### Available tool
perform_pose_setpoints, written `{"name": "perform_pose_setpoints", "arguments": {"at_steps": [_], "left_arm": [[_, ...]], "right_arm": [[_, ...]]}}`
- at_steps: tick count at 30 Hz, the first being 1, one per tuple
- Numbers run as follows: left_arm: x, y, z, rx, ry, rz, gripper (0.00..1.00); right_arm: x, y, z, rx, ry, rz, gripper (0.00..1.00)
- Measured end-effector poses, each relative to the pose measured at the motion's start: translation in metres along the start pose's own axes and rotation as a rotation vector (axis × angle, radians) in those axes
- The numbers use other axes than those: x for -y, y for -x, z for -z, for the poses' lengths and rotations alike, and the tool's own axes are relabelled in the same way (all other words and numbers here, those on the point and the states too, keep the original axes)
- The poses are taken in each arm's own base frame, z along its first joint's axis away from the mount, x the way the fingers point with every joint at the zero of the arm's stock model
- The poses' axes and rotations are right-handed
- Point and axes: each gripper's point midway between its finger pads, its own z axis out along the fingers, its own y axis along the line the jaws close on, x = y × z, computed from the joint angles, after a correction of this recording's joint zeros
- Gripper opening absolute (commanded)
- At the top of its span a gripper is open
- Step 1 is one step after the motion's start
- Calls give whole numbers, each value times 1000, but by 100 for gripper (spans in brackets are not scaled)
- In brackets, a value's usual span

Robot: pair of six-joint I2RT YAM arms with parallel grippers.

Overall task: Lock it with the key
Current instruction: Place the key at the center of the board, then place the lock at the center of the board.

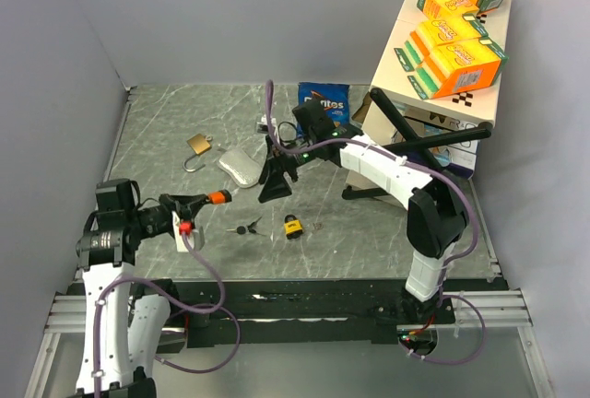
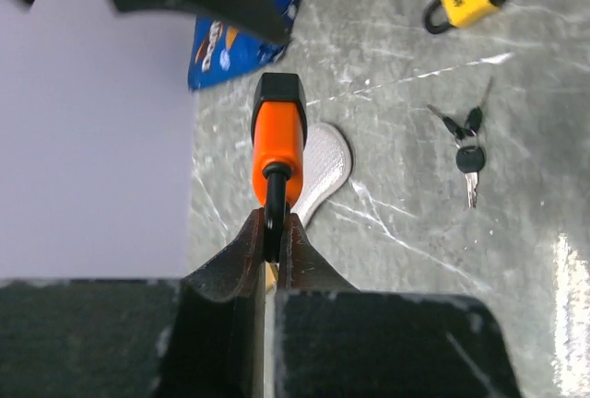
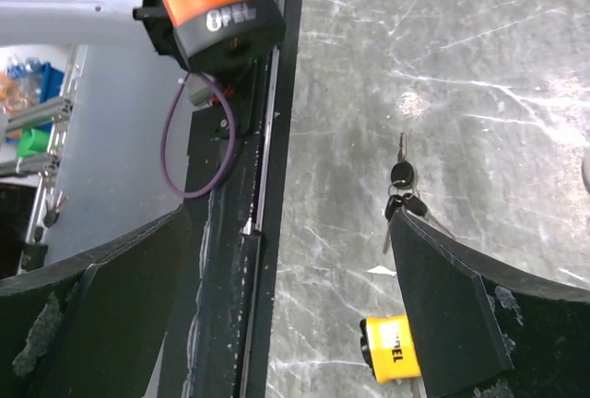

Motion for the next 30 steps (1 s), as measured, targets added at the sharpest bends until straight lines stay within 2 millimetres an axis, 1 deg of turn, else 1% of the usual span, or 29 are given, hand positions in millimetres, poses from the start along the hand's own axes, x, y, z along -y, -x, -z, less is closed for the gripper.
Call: {"name": "perform_pose_setpoints", "arguments": {"at_steps": [2,4,6,11,14,17,20,23,24,26,27,29,30], "left_arm": [[6,2,-2,19,-31,-49,1],[12,3,-4,32,-78,-53,1],[16,4,-6,47,-143,-11,1],[17,4,-11,69,-241,125,1],[19,9,-13,81,-279,224,1],[19,17,-15,98,-294,310,1],[19,22,-16,107,-293,416,1],[14,25,-18,116,-276,502,1],[13,26,-18,120,-270,525,1],[11,27,-19,121,-263,569,1],[10,27,-20,120,-262,588,1],[11,27,-20,116,-265,625,1],[11,27,-21,116,-266,643,1]], "right_arm": [[-2,-1,-2,-11,-2,25,97],[-5,1,-6,-24,-1,67,97],[-11,5,-11,-31,7,116,97],[-27,11,-21,-46,9,248,97],[-38,18,-23,-38,4,329,97],[-44,27,-28,-13,-10,408,95],[-45,32,-35,3,-20,459,91],[-46,31,-41,-1,-26,490,84],[-46,31,-42,-2,-26,502,80],[-46,31,-44,-3,-26,524,76],[-46,30,-45,-5,-26,532,70],[-43,25,-46,-14,-30,541,65],[-41,21,-47,-22,-33,540,58]]}}
